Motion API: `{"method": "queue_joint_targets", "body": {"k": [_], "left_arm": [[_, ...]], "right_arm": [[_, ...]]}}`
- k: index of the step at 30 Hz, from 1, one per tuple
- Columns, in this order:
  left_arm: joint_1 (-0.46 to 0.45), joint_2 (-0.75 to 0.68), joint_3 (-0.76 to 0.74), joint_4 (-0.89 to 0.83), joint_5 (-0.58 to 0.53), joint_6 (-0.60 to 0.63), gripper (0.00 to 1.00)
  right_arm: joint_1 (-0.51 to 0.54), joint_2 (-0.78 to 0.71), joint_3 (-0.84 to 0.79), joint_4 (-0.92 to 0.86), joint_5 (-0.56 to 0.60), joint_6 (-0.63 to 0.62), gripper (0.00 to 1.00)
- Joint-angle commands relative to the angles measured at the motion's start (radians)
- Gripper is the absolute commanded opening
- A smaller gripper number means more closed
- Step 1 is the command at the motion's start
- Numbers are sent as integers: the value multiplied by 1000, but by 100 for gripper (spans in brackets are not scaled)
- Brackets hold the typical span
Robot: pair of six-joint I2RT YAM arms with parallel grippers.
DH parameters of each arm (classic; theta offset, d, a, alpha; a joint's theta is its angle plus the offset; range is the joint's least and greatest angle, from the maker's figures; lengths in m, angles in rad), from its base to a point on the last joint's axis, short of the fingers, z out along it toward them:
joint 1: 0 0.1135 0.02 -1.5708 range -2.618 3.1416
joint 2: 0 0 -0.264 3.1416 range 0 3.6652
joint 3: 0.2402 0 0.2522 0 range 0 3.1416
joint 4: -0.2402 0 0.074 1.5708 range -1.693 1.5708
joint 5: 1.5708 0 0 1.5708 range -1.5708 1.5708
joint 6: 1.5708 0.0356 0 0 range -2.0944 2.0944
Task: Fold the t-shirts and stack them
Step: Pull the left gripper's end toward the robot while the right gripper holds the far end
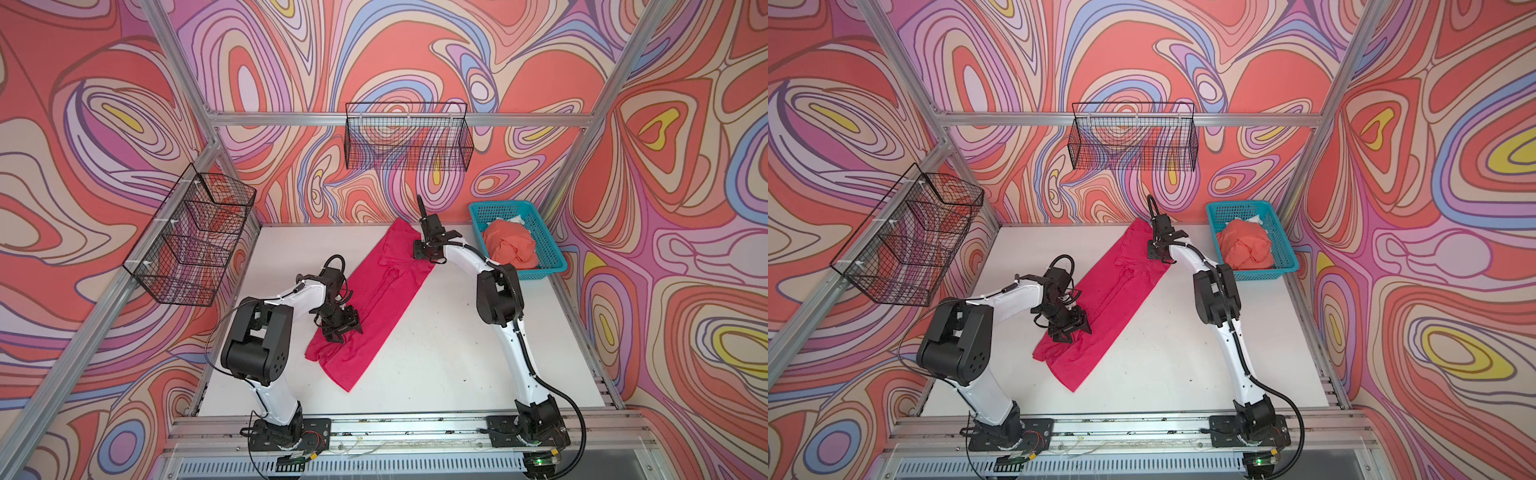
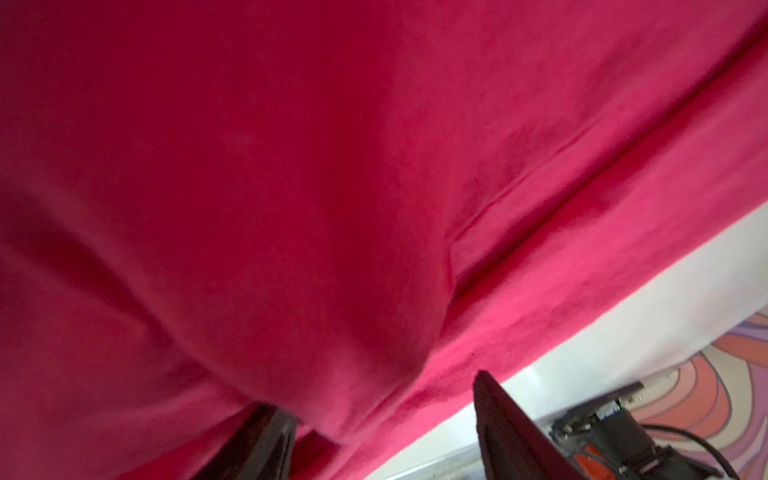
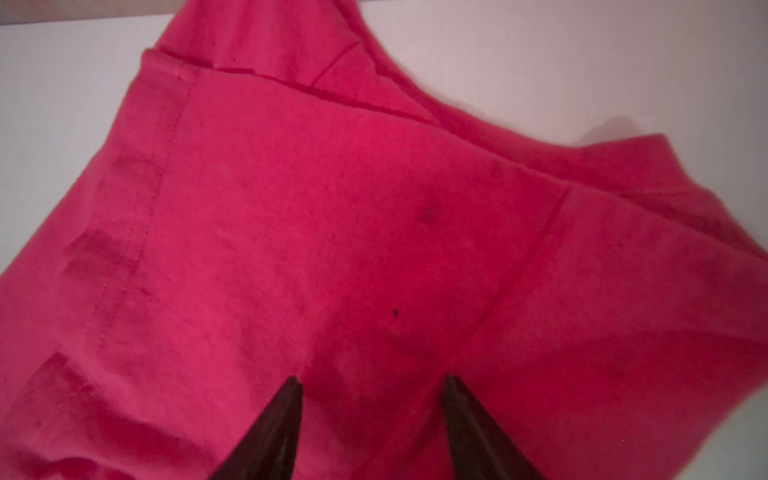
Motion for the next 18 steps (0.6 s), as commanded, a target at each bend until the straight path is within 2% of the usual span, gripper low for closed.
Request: {"method": "queue_joint_targets", "body": {"k": [1,5,8,15,18], "left_arm": [[-8,-36,46,-156,42,30,72],[-7,-47,201,-227,-27,88,73],[8,-4,254,-194,-90,106,73],[40,73,212,-32,-137,73,70],[38,103,153,8,-113,59,68]], "right_arm": [[3,-141,-38,-17,28,-6,60],[28,-254,-188,33,-25,68,60],[66,-301,-300,85,-71,137,60],[137,-348,-512,183,-98,238,60],[142,-359,-588,243,-118,258,60]]}}
